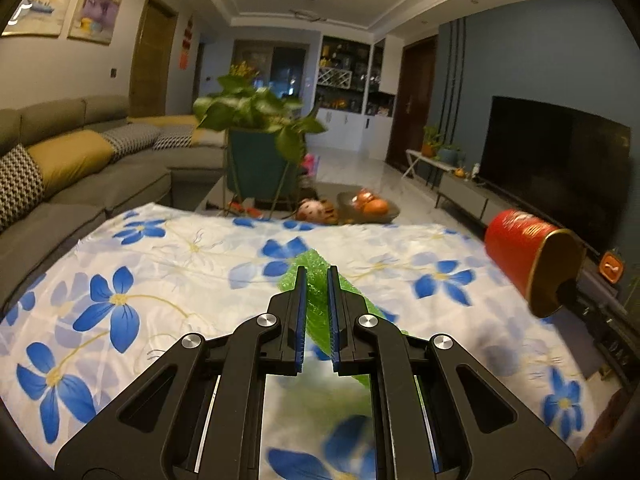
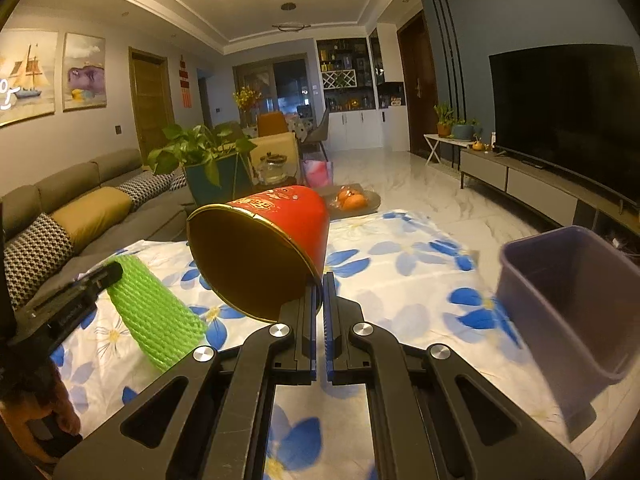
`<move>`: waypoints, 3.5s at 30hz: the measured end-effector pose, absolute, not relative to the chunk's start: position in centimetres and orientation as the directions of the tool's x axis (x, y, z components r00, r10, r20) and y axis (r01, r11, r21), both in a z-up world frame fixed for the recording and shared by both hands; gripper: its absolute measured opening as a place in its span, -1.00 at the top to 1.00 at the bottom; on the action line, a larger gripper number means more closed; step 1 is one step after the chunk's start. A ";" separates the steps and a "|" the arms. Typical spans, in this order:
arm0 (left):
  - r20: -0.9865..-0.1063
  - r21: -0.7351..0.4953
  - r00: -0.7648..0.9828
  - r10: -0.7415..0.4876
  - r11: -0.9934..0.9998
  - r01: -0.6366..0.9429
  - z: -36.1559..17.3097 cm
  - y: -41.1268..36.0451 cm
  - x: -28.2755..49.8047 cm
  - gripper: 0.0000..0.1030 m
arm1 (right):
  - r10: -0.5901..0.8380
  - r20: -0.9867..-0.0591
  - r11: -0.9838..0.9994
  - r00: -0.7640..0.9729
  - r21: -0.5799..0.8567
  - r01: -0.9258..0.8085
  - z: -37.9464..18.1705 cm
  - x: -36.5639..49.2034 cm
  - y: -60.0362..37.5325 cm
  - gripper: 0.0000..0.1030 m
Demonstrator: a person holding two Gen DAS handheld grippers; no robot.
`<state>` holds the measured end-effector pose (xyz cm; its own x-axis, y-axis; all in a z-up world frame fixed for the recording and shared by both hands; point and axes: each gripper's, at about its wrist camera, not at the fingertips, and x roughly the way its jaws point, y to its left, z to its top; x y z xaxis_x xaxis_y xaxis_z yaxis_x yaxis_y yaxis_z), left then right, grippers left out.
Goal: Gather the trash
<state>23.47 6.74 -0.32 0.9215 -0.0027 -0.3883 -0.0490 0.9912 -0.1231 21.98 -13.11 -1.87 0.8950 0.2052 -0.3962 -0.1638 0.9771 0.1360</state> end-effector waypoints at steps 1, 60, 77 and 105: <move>-0.378 -0.123 0.926 -0.012 0.992 -0.038 0.2 6.2 23.1 0.83 | 0.202 -0.391 0.978 0.898 0.135 -0.161 -1.7 21.4 -13.7 0.92; -0.396 -0.019 0.893 -0.212 0.975 0.223 -1.4 -16.7 21.3 -0.89 | -0.188 -0.314 0.969 0.930 0.094 0.228 -2.0 13.3 -34.2 -0.90; -0.334 -0.017 0.936 -0.109 0.994 0.109 1.1 -7.1 9.2 -0.89 | -0.148 -0.325 0.985 0.934 0.036 0.168 0.8 4.7 -25.2 -0.90; -0.300 -0.055 0.948 -0.105 0.994 0.093 1.8 -2.3 4.0 -0.89 | -0.162 -0.243 0.986 0.956 -0.014 0.163 2.8 -0.8 -18.8 -0.90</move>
